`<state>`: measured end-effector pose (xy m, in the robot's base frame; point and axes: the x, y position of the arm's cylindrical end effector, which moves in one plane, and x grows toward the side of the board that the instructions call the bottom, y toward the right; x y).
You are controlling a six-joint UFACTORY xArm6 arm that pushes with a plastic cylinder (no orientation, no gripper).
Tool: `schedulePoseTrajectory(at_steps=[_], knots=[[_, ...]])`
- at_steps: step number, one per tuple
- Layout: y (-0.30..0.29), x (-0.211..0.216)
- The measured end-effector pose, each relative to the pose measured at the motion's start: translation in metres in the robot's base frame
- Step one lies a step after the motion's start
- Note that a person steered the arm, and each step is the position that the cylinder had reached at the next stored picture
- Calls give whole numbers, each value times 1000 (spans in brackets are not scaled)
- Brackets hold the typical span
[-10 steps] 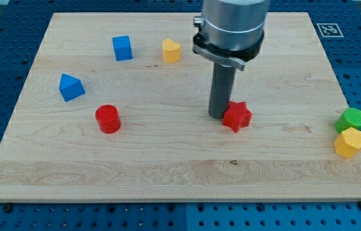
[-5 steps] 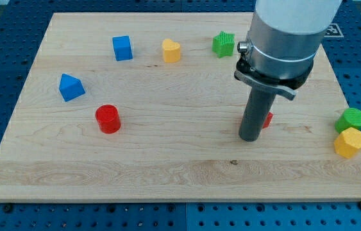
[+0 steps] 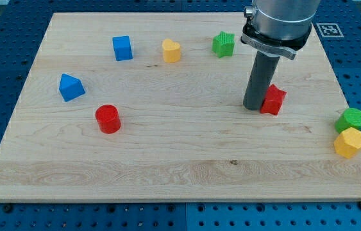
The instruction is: Move red star closer to green circle
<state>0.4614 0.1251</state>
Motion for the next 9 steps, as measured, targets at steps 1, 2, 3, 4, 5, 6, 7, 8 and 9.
schedulePoseTrajectory(at_steps=[1,2,3,4,5,6,7,8,9], knots=[[11,-1],[22,-9],[36,-17],[55,-18],[77,-19],[93,-19],[103,-23],[104,-45],[108,-49]])
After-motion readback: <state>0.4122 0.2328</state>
